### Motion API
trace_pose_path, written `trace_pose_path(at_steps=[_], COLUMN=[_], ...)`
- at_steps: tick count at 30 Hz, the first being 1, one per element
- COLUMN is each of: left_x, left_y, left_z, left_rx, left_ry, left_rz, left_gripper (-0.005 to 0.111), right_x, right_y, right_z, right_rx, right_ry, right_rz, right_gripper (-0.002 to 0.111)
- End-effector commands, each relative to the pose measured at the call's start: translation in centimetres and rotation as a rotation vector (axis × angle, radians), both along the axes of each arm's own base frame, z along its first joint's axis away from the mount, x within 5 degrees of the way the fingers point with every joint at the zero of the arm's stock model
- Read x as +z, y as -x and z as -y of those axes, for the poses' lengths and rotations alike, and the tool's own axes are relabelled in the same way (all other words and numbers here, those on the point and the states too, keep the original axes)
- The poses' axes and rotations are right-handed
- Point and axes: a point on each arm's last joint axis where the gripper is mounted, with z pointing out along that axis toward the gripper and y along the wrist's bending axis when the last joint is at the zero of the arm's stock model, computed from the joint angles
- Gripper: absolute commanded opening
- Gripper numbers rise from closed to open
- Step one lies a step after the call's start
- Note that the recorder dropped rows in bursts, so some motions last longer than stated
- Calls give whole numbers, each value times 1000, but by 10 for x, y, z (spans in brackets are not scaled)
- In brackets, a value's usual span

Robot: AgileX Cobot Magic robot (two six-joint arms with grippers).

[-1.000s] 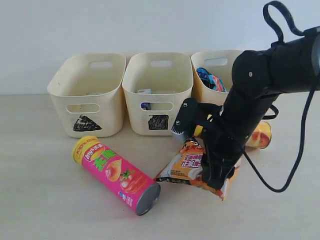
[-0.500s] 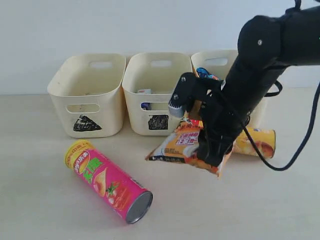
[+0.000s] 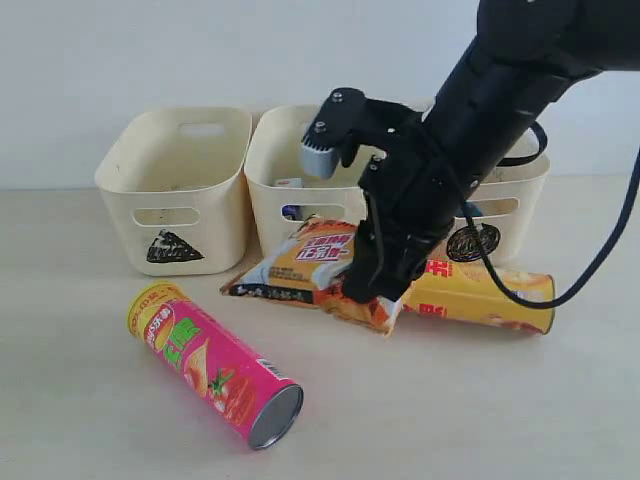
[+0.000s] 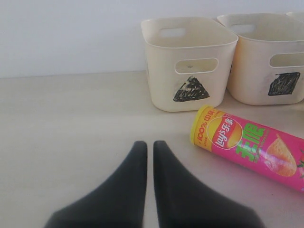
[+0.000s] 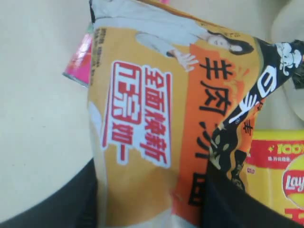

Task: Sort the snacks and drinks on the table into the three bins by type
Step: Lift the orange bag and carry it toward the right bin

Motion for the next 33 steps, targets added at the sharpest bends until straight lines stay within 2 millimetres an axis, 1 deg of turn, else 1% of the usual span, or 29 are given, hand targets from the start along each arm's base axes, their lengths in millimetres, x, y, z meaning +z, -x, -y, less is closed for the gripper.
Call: trace_pose_path(at_steps=[1, 4, 9, 11, 15, 17, 18, 20, 21, 23, 24, 27, 28, 31, 33], left_x=[0, 0, 0, 0, 0, 0, 0, 0, 0, 0, 0, 0, 0, -1, -1], left_y=[0, 0, 0, 0, 0, 0, 0, 0, 0, 0, 0, 0, 0, 0, 0], left_z=[0, 0, 0, 0, 0, 0, 0, 0, 0, 0, 0, 0, 0, 0, 0], left_rx=[6, 6, 6, 6, 6, 6, 6, 6, 6, 6, 6, 6, 6, 6, 6], left_ry=[9, 9, 9, 9, 9, 9, 9, 9, 9, 9, 9, 9, 9, 8, 8], left_rz=[7, 7, 7, 7, 7, 7, 7, 7, 7, 7, 7, 7, 7, 5, 5], left_gripper=[4, 4, 4, 4, 4, 4, 4, 4, 4, 4, 4, 4, 4, 4, 4], right_x=[10, 11, 11, 11, 10, 7, 8, 11, 17, 25, 33, 46, 48, 45, 43], right_y=[15, 27, 53, 59, 55, 54, 50, 42, 38, 35, 33, 29, 30, 29, 22], right_z=[-22, -40, -66, -70, -68, -59, -47, -28, -11, 12, 23, 53, 61, 81, 90], right_rx=[77, 121, 245, 295, 270, 286, 279, 206, 155, 101, 64, -47, -67, -146, -230], right_ry=[-48, -71, -69, -51, -30, 47, 119, 193, 211, 202, 178, 120, 115, 118, 96], right_rz=[55, 83, 94, 123, 137, 122, 119, 99, 66, -10, -14, -13, -9, -31, -12], right_gripper=[0, 0, 0, 0, 0, 0, 0, 0, 0, 0, 0, 0, 0, 0, 0])
